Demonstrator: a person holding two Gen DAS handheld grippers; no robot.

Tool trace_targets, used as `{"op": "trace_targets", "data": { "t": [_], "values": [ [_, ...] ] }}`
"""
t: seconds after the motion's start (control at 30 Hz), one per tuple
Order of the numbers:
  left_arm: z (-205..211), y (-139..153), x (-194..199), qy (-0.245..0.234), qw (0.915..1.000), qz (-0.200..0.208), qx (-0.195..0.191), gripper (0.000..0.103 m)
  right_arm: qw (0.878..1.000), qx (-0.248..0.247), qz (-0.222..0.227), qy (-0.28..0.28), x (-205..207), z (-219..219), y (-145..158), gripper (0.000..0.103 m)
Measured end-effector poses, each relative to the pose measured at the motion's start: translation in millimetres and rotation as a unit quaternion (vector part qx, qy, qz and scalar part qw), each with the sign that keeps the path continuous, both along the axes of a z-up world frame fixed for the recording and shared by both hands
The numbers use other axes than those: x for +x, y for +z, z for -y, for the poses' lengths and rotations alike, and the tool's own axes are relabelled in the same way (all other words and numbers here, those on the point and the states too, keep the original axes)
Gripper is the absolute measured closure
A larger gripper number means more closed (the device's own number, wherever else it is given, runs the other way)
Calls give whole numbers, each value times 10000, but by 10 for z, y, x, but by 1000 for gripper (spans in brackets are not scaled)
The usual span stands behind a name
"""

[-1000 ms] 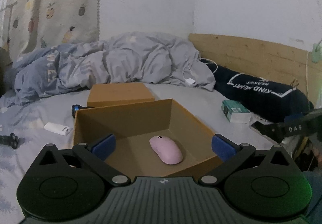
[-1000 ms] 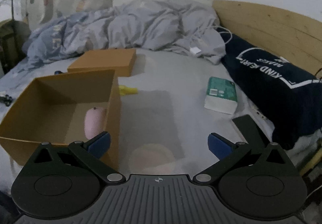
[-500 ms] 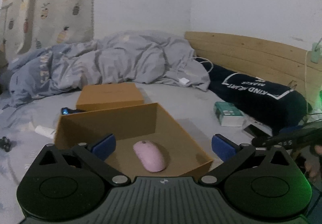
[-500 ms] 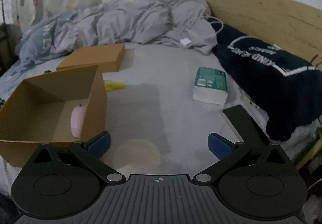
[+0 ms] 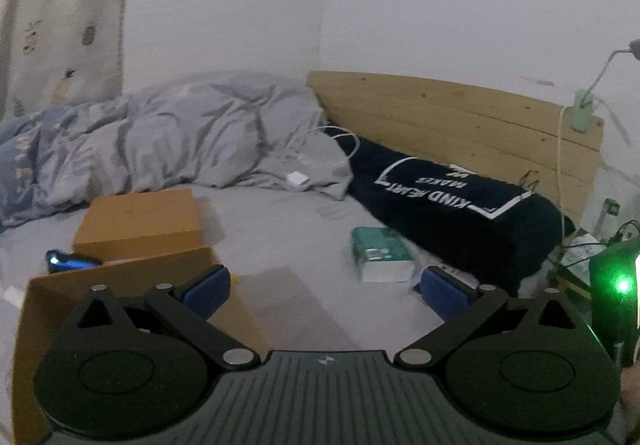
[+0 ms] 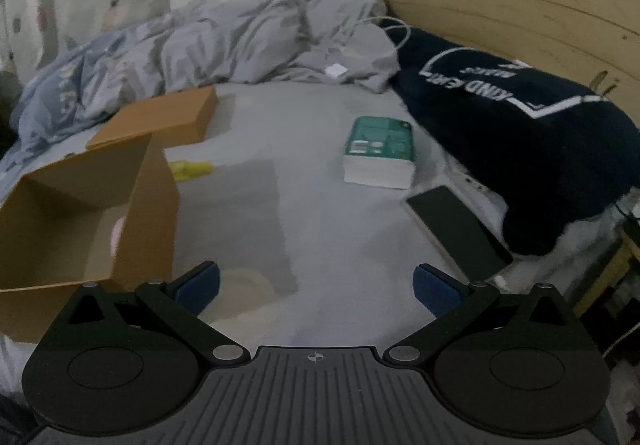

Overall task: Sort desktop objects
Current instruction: 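Move the left gripper toward the green tissue pack on the bed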

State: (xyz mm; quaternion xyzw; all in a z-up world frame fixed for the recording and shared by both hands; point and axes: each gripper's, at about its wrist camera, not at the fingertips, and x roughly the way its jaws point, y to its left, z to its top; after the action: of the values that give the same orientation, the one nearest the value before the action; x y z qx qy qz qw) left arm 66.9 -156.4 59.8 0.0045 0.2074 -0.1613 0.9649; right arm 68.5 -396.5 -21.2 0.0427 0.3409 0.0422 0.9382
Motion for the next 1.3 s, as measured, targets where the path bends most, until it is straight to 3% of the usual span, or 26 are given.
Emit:
{"op": "trace_targets", "data": {
  "t": [0.2,0.57,0.87,1.3],
  "values": [
    [272,36,71,-221,9997,62,89,0,9995,14,17,-300,-25,306,-42,0],
    [701,18,348,-375,9991,-183,111,0,9980,-62,26,-635,-56,707,-132,0],
    [1044,-15,609,-430,9984,-316,170,0,9934,506,-72,-1023,-38,1093,-197,0],
    [1503,-185,1022,-457,9973,-483,299,0,9882,715,-194,-1337,-73,1398,-338,0]
  ]
}}
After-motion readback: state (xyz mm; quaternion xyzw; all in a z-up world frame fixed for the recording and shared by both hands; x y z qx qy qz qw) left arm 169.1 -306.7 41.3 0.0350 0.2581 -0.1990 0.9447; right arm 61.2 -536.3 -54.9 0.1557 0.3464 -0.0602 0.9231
